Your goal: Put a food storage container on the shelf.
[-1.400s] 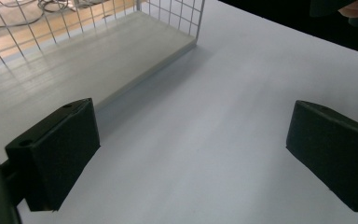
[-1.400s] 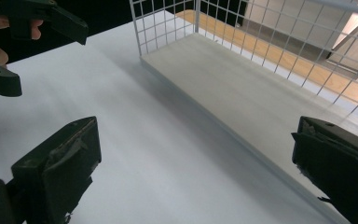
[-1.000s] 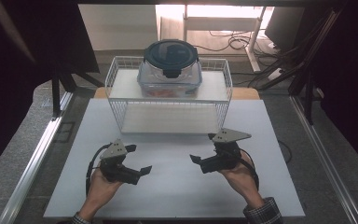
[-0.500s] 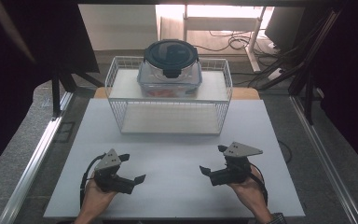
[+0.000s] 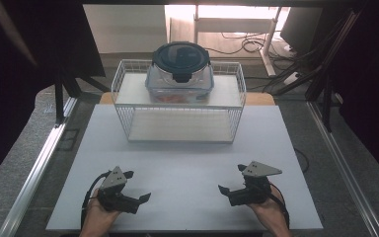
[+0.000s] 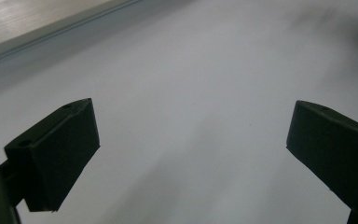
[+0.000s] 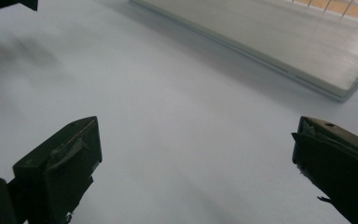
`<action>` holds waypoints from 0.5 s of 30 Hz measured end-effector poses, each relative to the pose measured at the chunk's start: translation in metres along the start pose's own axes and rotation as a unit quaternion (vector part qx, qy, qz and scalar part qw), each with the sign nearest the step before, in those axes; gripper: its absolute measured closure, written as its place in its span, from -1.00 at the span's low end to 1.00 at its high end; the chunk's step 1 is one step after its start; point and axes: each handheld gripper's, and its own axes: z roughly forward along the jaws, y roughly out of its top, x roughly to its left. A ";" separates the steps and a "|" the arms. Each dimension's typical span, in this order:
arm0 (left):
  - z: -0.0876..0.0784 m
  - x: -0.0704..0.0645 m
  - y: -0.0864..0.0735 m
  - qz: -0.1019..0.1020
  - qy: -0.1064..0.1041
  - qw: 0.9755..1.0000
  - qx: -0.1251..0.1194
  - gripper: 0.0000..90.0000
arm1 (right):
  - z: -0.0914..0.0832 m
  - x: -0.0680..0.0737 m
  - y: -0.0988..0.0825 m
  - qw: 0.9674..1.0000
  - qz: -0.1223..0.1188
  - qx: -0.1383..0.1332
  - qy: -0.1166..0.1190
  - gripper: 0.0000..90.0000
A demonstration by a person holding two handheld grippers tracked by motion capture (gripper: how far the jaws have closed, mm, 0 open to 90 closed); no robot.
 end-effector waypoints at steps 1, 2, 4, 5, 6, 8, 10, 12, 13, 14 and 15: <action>0.002 0.000 -0.002 0.000 -0.001 1.000 0.010 -0.96 | 0.001 0.001 -0.005 1.000 0.000 0.008 -0.003 -0.97; 0.002 0.000 -0.002 0.000 -0.001 1.000 0.010 -0.97 | 0.001 0.001 -0.005 1.000 0.000 0.008 -0.003 -0.97; 0.005 0.001 -0.006 -0.003 -0.001 1.000 0.025 -0.97 | 0.003 0.002 -0.011 1.000 -0.002 0.018 -0.005 -0.97; 0.005 0.001 -0.006 -0.003 -0.001 1.000 0.025 -0.98 | 0.004 0.003 -0.012 1.000 -0.002 0.023 -0.005 -0.97; 0.008 0.002 -0.008 -0.007 -0.001 0.999 0.037 -0.98 | 0.004 0.003 -0.014 1.000 -0.006 0.027 -0.008 -0.97; 0.009 0.003 -0.009 -0.010 -0.001 0.999 0.041 -0.98 | 0.005 0.003 -0.015 0.999 -0.008 0.030 -0.010 -0.97; 0.011 0.006 -0.012 -0.017 0.002 0.999 0.049 -0.98 | 0.007 0.002 -0.018 0.999 -0.008 0.040 -0.015 -0.97; 0.011 0.007 -0.012 -0.019 0.002 0.999 0.048 -0.98 | 0.009 0.001 -0.020 0.999 -0.006 0.044 -0.013 -0.97; 0.011 0.007 -0.012 -0.019 0.002 0.999 0.048 -0.98 | 0.009 0.001 -0.020 0.999 -0.006 0.044 -0.013 -0.97; 0.010 0.007 -0.012 -0.020 0.002 0.999 0.047 -0.98 | 0.011 0.001 -0.022 0.999 -0.004 0.051 -0.013 -0.97; 0.010 0.007 -0.012 -0.020 0.002 0.999 0.046 -0.98 | 0.012 0.001 -0.022 0.998 -0.006 0.054 -0.013 -0.97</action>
